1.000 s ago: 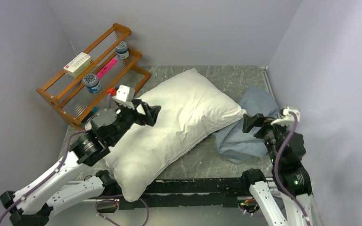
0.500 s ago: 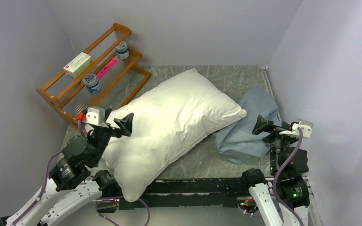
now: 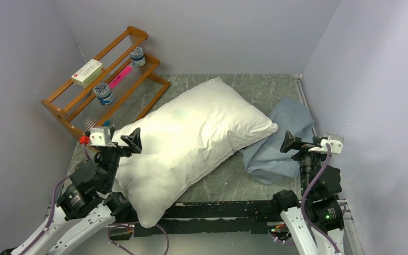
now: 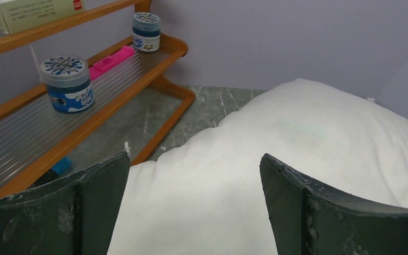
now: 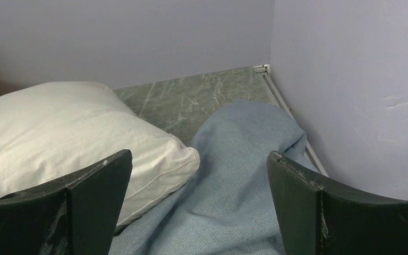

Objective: Remove the pillowcase from the pillow
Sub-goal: Reset both arms

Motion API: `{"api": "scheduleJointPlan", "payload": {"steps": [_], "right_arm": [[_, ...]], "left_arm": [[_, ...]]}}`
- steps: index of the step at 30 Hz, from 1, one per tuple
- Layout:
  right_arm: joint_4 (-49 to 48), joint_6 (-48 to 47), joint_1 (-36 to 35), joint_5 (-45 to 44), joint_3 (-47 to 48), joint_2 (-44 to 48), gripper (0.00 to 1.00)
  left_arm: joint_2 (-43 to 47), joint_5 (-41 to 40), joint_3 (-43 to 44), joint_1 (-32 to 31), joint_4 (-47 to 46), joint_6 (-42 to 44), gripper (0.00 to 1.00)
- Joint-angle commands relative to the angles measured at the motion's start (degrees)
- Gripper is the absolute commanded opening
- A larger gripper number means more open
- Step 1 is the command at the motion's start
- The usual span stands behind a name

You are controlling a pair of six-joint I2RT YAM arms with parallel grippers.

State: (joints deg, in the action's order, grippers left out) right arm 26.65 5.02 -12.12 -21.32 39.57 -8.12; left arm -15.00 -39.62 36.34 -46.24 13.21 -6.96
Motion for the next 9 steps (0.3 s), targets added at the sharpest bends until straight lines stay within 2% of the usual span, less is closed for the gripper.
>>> {"api": "scheduleJointPlan", "payload": {"steps": [1,9], "right_arm": [[-3.3,-1.0,-0.5,1.1,-0.5,1.2,1.00],[-5.0,-0.5,-0.5,0.6,-2.0,2.0,1.00]], "left_arm": [[0.1,-1.5,-0.6,1.4,-2.1,-0.8,0.96],[-1.7,0.9,-0.8,3.8,-1.9,-0.8,0.96]]}}
